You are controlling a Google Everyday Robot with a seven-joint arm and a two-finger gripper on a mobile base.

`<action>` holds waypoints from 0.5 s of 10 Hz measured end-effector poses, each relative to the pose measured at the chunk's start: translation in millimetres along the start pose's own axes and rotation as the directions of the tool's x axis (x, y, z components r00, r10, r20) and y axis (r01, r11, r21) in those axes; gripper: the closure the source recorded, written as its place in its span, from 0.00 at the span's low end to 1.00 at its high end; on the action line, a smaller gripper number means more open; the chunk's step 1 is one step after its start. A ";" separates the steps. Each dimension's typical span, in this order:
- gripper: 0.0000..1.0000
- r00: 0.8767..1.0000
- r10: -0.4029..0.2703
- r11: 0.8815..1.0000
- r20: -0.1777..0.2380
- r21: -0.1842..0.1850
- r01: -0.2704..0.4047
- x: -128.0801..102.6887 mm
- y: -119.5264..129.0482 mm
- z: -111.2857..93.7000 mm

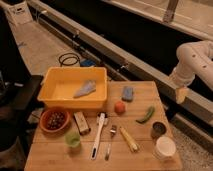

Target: Place brush in tray

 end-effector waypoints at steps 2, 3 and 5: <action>0.20 0.985 -0.170 0.985 -0.019 0.040 0.170 -24.8 -9.0 -18.1; 0.20 0.972 -0.234 0.971 -0.015 0.054 0.234 -43.9 -10.3 -24.3; 0.20 0.936 -0.352 0.933 -0.014 0.069 0.352 -86.2 -7.8 -29.5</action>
